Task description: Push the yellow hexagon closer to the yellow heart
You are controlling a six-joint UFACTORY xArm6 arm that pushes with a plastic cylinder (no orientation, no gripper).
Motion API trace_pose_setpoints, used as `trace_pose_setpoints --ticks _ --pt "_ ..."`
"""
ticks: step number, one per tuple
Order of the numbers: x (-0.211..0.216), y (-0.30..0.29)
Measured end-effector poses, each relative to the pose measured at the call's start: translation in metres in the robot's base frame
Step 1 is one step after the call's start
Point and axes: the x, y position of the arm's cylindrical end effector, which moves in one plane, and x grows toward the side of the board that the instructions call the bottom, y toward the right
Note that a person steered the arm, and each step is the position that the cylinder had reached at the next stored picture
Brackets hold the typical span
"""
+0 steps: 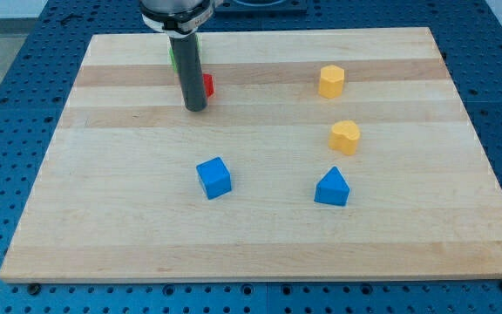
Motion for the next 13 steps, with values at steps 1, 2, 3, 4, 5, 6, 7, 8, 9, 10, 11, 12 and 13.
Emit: trace_pose_setpoints --ticks 1,2,3,4,5,6,7,8,9,10,11,12,13 --pt "0.000 -0.002" --pt "0.000 -0.001" --pt "0.000 0.025" --pt "-0.001 0.043" --pt "-0.018 0.073" --pt "-0.035 0.089" --pt "-0.070 0.103" --pt "-0.099 0.131" --pt "-0.099 0.170" --pt "-0.086 0.206" --pt "-0.064 0.222" --pt "-0.041 0.222" --pt "-0.032 0.225"
